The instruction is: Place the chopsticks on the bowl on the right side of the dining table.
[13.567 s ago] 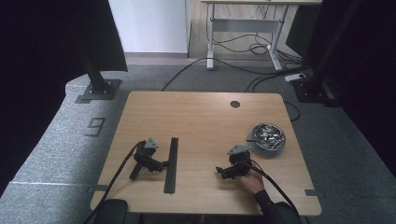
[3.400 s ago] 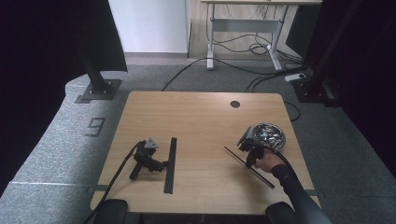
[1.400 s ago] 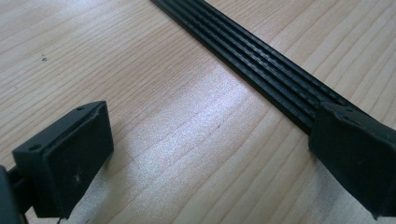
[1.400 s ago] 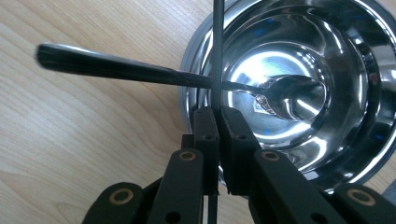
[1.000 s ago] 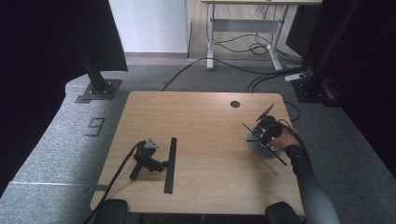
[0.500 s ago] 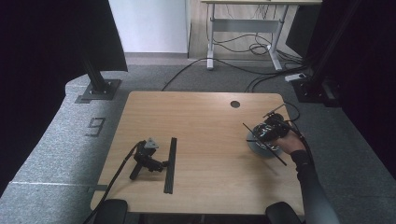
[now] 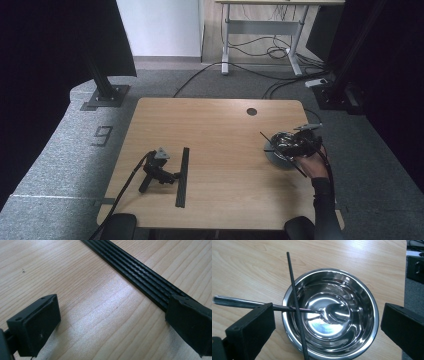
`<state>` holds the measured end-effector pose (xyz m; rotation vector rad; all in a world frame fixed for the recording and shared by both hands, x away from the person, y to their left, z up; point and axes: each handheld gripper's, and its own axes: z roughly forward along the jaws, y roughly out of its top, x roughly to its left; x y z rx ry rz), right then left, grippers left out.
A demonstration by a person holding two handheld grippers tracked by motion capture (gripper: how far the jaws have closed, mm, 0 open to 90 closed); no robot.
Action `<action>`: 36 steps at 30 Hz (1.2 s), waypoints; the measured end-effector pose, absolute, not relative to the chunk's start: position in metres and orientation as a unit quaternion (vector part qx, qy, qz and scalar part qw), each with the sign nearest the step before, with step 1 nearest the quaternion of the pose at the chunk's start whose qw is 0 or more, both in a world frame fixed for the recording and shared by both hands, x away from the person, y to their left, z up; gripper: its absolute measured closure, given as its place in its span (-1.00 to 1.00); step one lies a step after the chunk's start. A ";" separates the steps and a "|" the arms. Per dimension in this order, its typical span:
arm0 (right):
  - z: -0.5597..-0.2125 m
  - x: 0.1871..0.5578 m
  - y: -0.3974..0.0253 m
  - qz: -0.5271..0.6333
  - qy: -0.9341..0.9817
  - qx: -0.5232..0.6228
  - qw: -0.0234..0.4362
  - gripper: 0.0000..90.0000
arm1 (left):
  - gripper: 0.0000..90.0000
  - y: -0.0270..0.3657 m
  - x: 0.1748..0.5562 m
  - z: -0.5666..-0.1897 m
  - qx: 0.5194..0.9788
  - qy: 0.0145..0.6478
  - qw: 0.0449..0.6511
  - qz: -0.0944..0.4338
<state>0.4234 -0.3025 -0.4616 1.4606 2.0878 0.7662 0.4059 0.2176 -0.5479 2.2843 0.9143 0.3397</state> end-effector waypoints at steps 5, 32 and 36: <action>-0.476 0.416 -0.307 0.300 0.742 0.549 0.241 -1.00 | -1.00 0.218 0.406 -0.548 0.870 0.349 0.323 0.129; -0.503 0.413 -0.325 0.274 0.729 0.573 0.255 -1.00 | -1.00 0.217 0.406 -0.548 0.870 0.349 0.323 0.129; -0.504 0.412 -0.334 0.275 0.720 0.583 0.257 -1.00 | -1.00 0.217 0.406 -0.548 0.870 0.349 0.323 0.129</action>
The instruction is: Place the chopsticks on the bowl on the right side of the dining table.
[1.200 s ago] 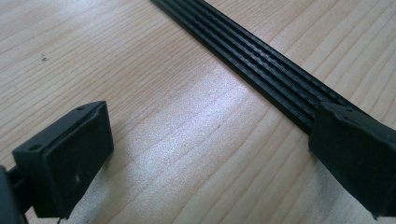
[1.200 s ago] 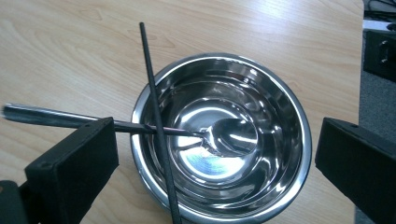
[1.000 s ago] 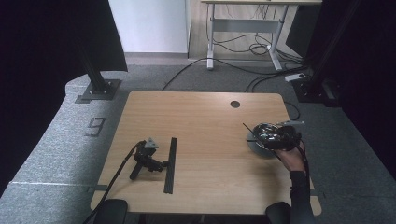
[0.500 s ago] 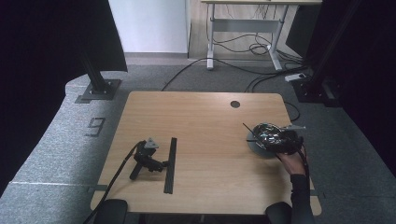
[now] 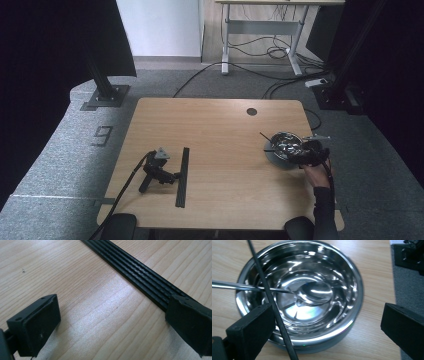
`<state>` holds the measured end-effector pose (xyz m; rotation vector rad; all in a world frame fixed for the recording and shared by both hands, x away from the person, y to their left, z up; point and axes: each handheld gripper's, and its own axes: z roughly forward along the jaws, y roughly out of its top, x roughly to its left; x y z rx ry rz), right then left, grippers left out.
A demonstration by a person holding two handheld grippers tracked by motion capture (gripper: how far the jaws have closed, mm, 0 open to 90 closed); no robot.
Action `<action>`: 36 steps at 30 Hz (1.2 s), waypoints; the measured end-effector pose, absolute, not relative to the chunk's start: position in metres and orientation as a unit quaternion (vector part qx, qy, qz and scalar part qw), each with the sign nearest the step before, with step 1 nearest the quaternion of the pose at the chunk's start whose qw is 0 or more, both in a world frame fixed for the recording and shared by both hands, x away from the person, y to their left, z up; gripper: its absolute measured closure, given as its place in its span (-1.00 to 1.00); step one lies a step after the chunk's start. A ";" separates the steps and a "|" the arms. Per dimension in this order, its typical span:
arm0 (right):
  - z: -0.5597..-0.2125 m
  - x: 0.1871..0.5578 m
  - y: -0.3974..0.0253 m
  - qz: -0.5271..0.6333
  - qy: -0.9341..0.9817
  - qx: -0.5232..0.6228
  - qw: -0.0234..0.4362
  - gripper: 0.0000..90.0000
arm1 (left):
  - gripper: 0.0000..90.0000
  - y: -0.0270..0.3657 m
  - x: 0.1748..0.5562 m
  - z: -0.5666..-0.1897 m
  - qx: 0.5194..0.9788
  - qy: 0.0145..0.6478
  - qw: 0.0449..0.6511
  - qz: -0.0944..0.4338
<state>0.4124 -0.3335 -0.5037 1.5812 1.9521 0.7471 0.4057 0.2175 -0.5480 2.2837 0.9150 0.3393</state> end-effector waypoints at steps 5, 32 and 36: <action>-0.503 0.411 -0.342 0.276 0.713 0.589 0.262 -1.00 | -1.00 0.217 0.406 -0.548 0.870 0.349 0.323 0.129; -0.507 0.411 -0.388 0.277 0.657 0.640 0.287 -1.00 | -1.00 0.217 0.406 -0.548 0.870 0.349 0.323 0.129; -0.510 0.412 -0.391 0.279 0.653 0.643 0.288 -1.00 | -1.00 0.217 0.406 -0.548 0.870 0.349 0.323 0.129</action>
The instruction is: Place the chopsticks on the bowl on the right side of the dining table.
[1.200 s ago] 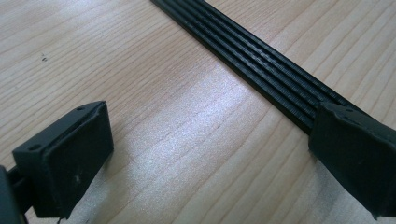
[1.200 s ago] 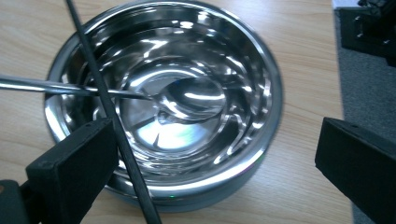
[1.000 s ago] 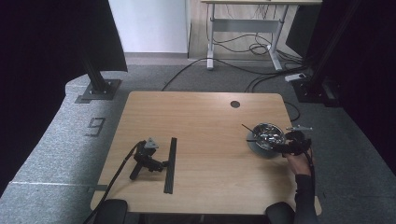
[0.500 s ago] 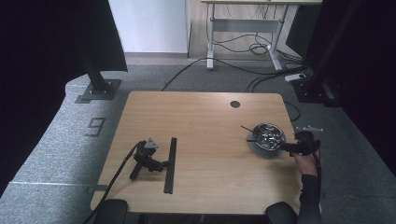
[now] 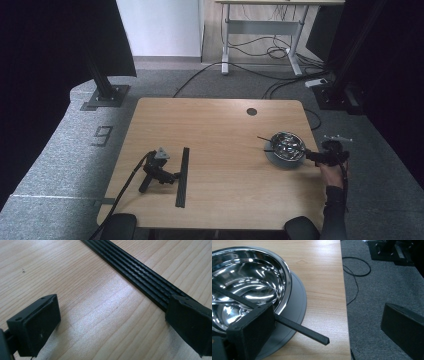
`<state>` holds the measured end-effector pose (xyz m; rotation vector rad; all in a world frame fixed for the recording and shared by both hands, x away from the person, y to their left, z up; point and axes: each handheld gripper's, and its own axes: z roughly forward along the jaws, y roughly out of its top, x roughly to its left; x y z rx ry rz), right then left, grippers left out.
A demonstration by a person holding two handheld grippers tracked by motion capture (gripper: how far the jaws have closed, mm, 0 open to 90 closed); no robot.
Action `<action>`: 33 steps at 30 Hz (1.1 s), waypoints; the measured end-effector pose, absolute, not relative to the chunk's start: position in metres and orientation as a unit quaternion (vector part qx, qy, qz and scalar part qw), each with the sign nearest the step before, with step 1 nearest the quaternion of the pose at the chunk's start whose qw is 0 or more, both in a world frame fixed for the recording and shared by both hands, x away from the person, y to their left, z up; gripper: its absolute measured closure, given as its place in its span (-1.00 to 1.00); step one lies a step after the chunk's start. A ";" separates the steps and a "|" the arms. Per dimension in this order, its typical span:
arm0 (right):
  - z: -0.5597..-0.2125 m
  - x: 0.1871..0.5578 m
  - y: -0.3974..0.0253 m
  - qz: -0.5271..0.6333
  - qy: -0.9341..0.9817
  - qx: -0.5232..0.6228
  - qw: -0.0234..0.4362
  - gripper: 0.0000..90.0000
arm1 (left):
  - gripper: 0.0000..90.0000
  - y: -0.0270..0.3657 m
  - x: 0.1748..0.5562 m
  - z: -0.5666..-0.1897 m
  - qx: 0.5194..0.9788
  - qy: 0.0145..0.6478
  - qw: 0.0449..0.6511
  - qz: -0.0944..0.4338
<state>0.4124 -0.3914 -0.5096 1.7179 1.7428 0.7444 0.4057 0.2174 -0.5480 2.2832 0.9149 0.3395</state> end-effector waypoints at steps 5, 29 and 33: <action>-0.510 0.414 -0.395 0.282 0.640 0.650 0.298 -1.00 | -1.00 0.217 0.406 -0.548 0.870 0.349 0.323 0.129; -0.491 0.417 -0.364 0.303 0.652 0.620 0.314 -1.00 | -1.00 0.218 0.406 -0.548 0.870 0.349 0.323 0.129; -0.487 0.425 -0.350 0.305 0.667 0.610 0.300 -1.00 | -1.00 0.218 0.406 -0.548 0.870 0.349 0.323 0.129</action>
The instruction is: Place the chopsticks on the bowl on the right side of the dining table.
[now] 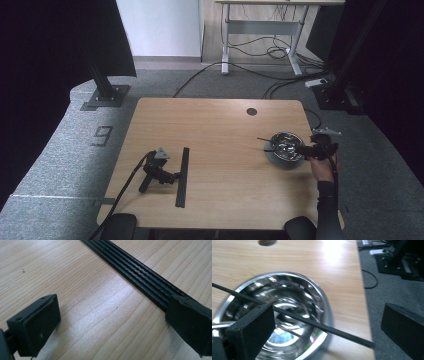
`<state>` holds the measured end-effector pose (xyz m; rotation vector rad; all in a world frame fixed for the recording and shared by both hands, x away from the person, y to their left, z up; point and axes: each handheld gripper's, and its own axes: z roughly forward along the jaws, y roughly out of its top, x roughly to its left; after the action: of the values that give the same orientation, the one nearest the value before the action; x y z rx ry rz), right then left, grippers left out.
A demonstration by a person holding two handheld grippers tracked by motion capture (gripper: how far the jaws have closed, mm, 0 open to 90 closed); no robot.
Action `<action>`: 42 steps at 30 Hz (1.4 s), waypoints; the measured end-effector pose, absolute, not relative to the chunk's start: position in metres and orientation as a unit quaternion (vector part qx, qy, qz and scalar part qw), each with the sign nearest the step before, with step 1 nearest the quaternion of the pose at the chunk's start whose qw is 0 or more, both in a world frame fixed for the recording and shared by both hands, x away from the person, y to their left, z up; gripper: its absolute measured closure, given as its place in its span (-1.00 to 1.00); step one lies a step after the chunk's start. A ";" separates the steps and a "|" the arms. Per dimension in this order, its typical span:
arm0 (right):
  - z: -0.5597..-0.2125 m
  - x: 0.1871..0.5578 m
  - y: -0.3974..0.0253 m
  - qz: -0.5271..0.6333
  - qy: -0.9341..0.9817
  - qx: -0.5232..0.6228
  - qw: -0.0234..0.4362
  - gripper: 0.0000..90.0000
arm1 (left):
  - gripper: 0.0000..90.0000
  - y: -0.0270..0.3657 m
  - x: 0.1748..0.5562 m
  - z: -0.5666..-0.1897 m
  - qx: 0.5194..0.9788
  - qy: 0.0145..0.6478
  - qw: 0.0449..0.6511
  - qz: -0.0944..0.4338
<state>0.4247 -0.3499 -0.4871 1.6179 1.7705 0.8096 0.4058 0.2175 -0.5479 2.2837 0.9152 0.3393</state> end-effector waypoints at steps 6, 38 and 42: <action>-0.487 0.451 -0.325 0.302 0.686 0.600 0.281 -1.00 | -1.00 0.217 0.406 -0.548 0.870 0.349 0.323 0.129; -0.492 0.471 -0.301 0.262 0.725 0.580 0.263 -1.00 | -1.00 0.218 0.406 -0.548 0.870 0.348 0.323 0.129; -0.479 0.455 -0.308 0.278 0.714 0.577 0.283 -1.00 | -1.00 0.218 0.406 -0.548 0.870 0.349 0.323 0.129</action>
<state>0.4549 -0.3083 -0.4785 1.5439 1.9115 0.7451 0.4058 0.2176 -0.5479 2.2840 0.9148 0.3392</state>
